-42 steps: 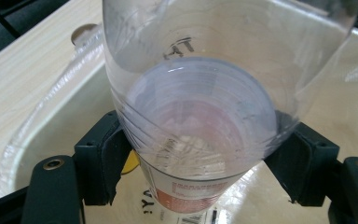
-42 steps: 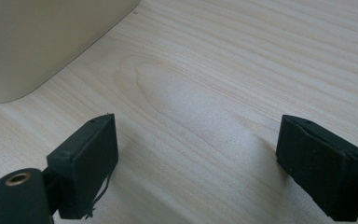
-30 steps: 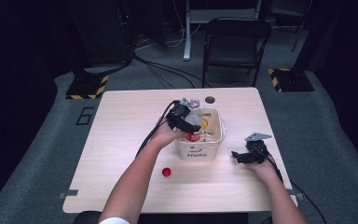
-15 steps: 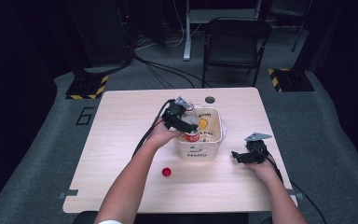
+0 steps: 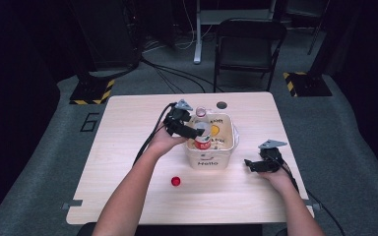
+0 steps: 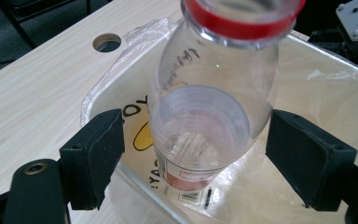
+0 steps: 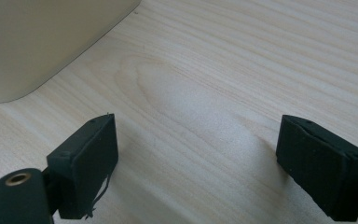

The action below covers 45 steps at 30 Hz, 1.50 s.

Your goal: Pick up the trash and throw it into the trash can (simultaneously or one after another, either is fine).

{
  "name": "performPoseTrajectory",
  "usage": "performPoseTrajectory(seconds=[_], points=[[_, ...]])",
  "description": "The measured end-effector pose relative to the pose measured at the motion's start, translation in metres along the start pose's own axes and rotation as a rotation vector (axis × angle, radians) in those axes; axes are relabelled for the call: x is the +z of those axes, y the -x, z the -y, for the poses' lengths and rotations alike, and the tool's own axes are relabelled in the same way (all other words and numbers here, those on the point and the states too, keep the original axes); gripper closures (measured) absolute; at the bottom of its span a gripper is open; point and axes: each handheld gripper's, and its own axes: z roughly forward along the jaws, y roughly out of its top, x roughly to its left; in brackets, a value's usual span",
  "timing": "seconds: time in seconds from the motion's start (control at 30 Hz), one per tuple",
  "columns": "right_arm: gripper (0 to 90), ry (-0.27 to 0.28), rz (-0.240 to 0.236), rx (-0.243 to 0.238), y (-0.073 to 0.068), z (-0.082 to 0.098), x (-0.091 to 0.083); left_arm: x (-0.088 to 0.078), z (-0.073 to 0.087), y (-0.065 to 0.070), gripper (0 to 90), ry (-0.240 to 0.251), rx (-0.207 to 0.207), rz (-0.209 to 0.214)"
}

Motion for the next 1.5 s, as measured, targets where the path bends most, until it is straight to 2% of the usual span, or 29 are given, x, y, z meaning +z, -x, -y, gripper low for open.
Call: performPoseTrajectory(seconds=[0.47, 0.7, 0.97, 1.3, 1.43, 1.5], points=[[12.1, 0.0, 0.0, 0.001, 0.0, 0.0, 0.0, -0.02, 0.008, 0.001, 22.0, 0.041, -0.009, 0.024], [12.1, -0.001, -0.002, -0.001, 0.0, 0.0, 0.0, -0.033, 0.012, -0.001, 24.5, 0.077, -0.017, 0.02], [12.1, -0.001, -0.002, -0.001, 0.0, 0.0, 0.0, -0.045, 0.019, -0.002, 26.3, 0.092, -0.027, 0.012], [12.1, -0.001, -0.002, 0.001, 0.0, 0.0, 0.0, -0.059, 0.027, 0.002, 35.8, 0.125, -0.026, 0.01], [12.1, -0.001, -0.003, 0.001, 0.0, 0.0, 0.0, -0.063, 0.028, 0.005, 38.1, 0.137, -0.031, 0.027], [12.1, -0.001, -0.002, 0.0, 0.0, 0.0, 0.0, -0.064, 0.03, 0.008, 39.1, 0.14, -0.038, 0.051]])
